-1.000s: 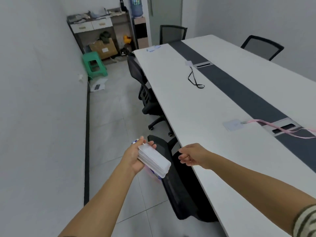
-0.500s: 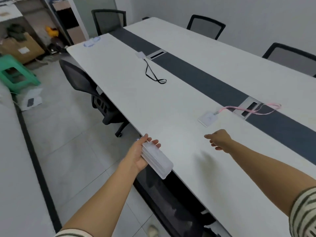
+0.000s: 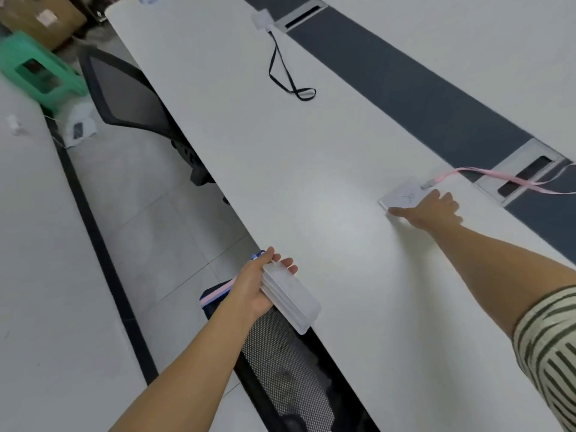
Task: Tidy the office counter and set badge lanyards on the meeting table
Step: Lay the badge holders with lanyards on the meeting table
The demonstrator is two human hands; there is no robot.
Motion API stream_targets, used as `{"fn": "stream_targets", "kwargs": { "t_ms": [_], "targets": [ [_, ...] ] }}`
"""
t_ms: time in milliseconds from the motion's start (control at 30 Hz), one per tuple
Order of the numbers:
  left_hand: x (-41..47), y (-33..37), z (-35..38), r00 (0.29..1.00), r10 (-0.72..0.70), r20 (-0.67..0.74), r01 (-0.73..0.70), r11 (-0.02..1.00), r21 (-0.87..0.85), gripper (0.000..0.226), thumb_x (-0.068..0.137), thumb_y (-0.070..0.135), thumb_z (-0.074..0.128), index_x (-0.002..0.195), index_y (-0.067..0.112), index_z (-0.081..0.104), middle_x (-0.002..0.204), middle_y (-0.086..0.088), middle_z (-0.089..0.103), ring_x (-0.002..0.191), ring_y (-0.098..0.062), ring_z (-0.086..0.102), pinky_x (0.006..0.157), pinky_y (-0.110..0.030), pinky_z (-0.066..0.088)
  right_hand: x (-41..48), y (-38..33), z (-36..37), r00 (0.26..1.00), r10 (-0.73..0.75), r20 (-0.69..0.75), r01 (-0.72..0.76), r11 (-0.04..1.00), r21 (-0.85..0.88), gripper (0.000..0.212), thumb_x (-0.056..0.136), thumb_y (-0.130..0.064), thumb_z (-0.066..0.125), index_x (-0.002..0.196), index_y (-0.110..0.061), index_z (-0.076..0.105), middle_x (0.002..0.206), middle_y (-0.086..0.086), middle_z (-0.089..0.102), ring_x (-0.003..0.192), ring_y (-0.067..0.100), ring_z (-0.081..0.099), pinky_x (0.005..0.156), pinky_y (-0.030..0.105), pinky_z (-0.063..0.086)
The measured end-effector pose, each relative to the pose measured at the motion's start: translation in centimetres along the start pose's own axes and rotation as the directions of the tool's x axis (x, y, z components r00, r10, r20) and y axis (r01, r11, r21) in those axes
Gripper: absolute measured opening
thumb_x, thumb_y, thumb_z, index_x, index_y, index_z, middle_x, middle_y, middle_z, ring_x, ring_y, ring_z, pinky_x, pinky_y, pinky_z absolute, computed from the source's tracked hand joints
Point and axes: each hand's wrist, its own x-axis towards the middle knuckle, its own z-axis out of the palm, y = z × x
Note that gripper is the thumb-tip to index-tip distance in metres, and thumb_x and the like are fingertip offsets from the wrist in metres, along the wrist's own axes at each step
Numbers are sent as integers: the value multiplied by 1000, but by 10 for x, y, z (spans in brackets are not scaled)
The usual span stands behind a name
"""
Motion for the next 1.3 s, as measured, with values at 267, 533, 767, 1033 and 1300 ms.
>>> {"fn": "stream_targets", "kwargs": {
  "t_ms": [267,533,767,1033,1300],
  "targets": [
    [4,6,14,999,-4,-37,5,1000,28,24,94,26,59,77,9,58,97,-17,68,97,-32,65,100,-49,45,5,-8,16,995,-83,-63,82,997,-15,95,60,-52,86,131,-13,36,120,13,51,117,33,47,91,43,41],
    [-20,21,-11,997,58,43,-58,998,0,28,95,24,57,72,9,58,87,-15,67,91,-31,65,98,-47,45,-48,-50,28,942,-335,4,303,858,415,55,89,-15,50,142,-26,40,97,8,63,87,28,59,74,33,44],
    [-52,43,-92,989,91,116,-94,995,16,25,92,28,61,75,9,58,97,-17,68,102,-32,65,96,-46,48,-149,-117,34,912,-383,147,213,749,627,25,85,-9,67,110,-4,68,99,10,66,88,24,63,68,29,49],
    [-94,75,-211,978,104,182,-102,995,-18,21,93,25,60,87,5,61,93,-18,68,88,-31,67,88,-43,52,-304,-204,59,863,-450,228,220,744,631,13,85,-16,71,80,-5,68,67,4,54,56,16,46,46,21,34],
    [-132,136,-297,949,201,242,-157,969,-190,29,96,31,54,91,4,66,89,-14,64,88,-29,63,87,-41,52,-422,-316,68,679,-653,336,272,649,711,19,87,-8,63,98,5,71,84,14,58,69,21,51,57,28,39]
  ]
}}
